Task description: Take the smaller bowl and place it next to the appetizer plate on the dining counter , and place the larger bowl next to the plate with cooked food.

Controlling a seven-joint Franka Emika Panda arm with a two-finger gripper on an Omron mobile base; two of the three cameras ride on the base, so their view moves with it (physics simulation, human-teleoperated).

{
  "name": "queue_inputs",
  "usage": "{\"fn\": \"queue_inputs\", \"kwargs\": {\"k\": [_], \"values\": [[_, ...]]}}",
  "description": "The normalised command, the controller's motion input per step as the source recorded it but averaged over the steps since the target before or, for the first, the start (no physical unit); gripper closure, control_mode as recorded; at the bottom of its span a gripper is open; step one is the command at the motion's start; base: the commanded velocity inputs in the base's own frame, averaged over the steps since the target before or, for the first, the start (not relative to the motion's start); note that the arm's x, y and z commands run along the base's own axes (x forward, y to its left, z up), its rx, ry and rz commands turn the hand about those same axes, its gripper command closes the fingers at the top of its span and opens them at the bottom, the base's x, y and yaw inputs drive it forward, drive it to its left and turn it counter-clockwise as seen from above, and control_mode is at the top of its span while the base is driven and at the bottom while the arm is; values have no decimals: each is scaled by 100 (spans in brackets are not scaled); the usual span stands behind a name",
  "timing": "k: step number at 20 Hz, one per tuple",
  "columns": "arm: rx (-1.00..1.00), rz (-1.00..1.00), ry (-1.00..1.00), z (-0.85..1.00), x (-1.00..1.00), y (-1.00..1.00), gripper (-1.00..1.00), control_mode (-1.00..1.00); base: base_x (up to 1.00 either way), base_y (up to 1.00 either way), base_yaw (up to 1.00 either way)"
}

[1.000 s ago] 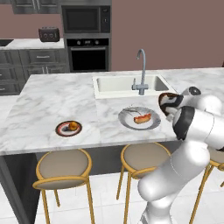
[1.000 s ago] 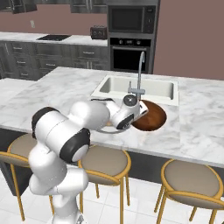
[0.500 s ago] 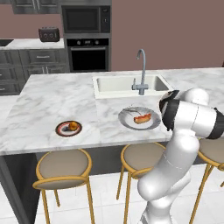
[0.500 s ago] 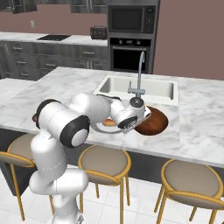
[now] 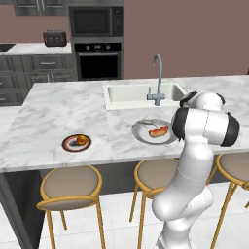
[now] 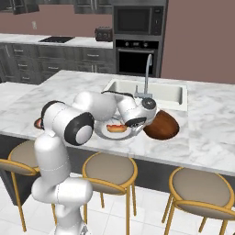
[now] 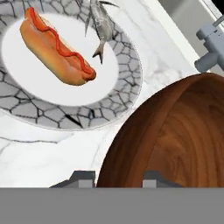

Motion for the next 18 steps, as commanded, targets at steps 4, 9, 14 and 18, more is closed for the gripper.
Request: {"fn": "queue_inputs", "kwargs": {"k": [4, 9, 14, 18], "values": [[-4, 24, 0, -36, -7, 1, 100, -100, 0, 0, 0], [-3, 21, 0, -48, -3, 10, 100, -100, 0, 0, 0], [-5, 17, 0, -43, 0, 12, 100, -100, 0, 0, 0], [-8, 17, 0, -66, -2, 32, 100, -100, 0, 0, 0]]}}
